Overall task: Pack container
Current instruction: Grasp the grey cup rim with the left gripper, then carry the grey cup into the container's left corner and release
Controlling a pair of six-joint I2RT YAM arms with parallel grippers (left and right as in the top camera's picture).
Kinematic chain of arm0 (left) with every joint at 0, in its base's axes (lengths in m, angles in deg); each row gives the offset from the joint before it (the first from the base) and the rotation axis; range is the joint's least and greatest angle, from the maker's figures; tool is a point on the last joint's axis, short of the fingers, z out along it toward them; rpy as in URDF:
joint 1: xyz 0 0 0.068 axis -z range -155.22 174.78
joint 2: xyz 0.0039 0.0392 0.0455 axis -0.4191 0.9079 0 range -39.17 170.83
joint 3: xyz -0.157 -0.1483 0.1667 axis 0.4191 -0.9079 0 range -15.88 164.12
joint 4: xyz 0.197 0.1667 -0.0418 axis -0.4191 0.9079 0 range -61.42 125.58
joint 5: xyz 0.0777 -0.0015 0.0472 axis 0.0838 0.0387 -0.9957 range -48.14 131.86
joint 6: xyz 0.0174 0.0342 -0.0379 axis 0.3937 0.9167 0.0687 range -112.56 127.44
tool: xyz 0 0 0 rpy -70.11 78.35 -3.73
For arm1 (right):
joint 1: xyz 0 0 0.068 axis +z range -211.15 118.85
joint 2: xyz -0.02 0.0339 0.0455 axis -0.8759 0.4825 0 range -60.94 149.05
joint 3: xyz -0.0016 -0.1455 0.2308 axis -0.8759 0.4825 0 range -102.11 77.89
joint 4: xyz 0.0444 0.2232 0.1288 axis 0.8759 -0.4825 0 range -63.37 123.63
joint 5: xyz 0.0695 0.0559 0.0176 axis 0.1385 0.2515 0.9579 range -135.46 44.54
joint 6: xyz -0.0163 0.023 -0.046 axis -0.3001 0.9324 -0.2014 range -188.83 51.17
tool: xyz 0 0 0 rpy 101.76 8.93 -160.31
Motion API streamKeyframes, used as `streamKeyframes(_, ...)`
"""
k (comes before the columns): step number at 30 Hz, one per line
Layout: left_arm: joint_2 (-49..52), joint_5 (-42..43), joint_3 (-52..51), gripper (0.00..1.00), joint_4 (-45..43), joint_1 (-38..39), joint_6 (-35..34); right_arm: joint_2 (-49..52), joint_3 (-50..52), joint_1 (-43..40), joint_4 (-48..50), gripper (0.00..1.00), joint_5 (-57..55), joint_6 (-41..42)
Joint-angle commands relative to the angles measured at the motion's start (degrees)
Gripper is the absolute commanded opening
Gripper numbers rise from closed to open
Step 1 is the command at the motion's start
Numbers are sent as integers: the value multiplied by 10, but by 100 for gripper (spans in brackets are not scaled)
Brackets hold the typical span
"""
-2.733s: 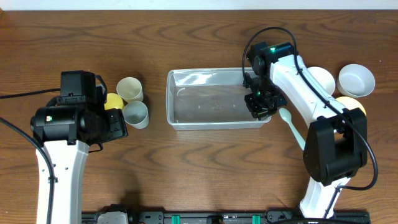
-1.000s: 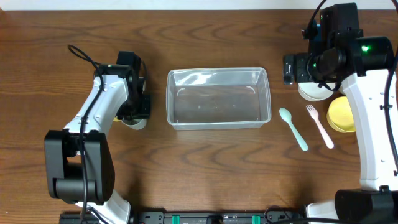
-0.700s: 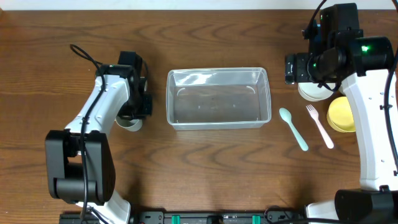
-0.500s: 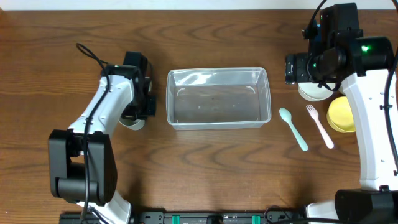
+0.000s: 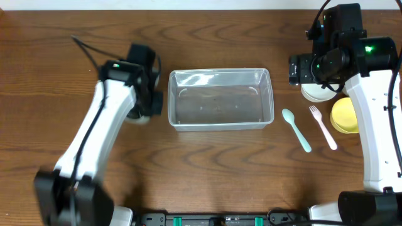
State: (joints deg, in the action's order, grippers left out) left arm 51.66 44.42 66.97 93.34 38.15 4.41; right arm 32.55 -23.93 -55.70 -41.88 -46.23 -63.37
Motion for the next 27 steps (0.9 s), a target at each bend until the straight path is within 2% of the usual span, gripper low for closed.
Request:
streamKeyframes(1,-45,-2,70,6,-3,38,7,2,3,-3,-1,89,-7,3)
streamKeyframes(5,-32,-2,97,6,-46,87,37,2,3,-3,2,90,-7,10)
streamKeyframes(10,30,0,97,6,-91,123,45,2,3,-3,3,92,-7,14)
streamKeyframes(15,107,32,97,6,-114,126,46,2,3,-3,3,92,-7,14)
streamKeyframes(27,233,28,97,6,-135,126,61,2,3,-3,3,92,-7,14)
